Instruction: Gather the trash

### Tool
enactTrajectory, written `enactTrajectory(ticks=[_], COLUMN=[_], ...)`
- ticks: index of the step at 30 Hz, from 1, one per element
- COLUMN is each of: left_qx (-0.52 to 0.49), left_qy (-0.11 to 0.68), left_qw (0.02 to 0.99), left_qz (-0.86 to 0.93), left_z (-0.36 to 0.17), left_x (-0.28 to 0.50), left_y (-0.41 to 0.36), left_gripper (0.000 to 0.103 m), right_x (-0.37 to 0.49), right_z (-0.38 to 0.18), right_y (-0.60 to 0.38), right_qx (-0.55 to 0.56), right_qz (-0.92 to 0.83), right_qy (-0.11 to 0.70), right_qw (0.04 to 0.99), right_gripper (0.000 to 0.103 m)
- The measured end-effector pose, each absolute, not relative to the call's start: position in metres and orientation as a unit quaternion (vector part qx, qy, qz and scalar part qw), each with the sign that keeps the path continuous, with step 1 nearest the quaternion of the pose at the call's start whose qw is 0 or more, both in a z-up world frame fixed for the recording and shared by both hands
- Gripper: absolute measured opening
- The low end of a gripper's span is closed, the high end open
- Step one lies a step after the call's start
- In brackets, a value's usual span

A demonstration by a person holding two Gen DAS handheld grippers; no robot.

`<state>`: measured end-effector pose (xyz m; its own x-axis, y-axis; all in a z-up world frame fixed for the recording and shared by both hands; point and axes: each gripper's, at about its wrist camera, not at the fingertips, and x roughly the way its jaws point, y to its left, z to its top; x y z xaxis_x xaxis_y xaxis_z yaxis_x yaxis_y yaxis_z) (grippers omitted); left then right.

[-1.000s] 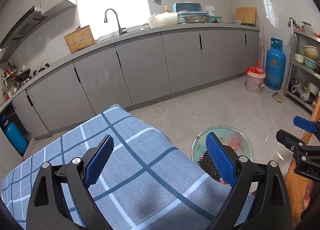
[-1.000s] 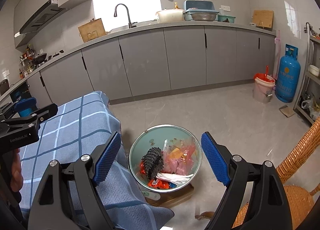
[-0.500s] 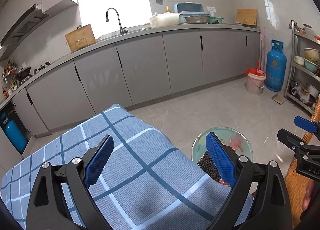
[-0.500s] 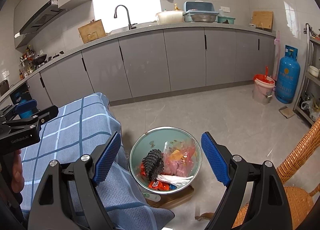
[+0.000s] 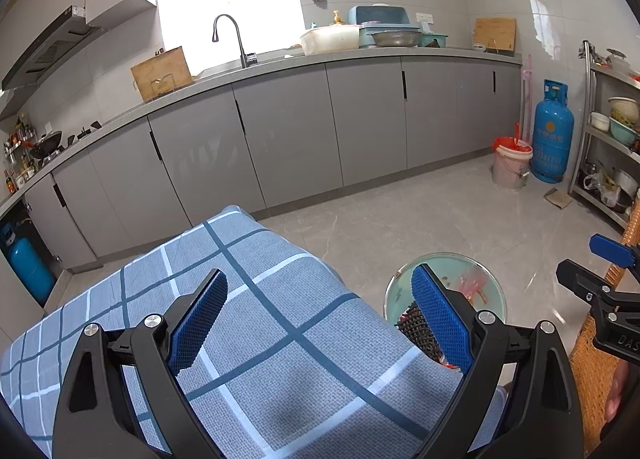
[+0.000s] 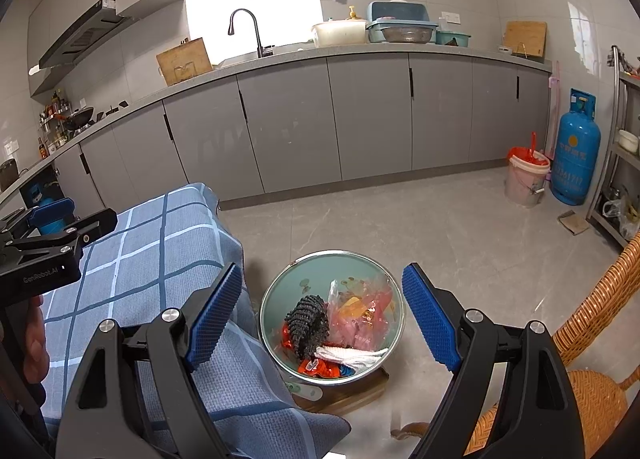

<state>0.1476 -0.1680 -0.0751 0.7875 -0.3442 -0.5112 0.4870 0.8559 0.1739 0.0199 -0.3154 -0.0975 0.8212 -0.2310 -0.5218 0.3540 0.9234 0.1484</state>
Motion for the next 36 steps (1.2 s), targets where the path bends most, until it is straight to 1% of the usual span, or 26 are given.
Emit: enactTrajectory(ticks=[6,8,14,36], left_qx=[0.152,0.152,0.156,0.175], left_qy=[0.237,0.234,0.231,0.227], left_qw=[0.933,0.934,0.931,0.931], left_qz=[-0.224,-0.224,-0.234,-0.225], left_z=[-0.078,-0.078,-0.077,-0.078], left_x=[0.148,0.146,0.142,0.138], left_y=[-0.168,-0.168,-0.169,-0.18], left_gripper=[0.092,0.097,0.098,0.098], right_x=[0.018,0.017,0.016,0.015], right_z=[-0.097,-0.097,-0.097,-0.097], right_y=[-0.316,-0.316,-0.315,-0.315], right_qx=[0.122,0.122,0.123,0.125], right_qz=[-0.156,-0.156,-0.156,-0.155], right_qy=[0.252,0.251,0.249,0.248], right_qw=[0.947,0.947,0.948,0.948], right_gripper=[0.082,0.082,0.083,0.083])
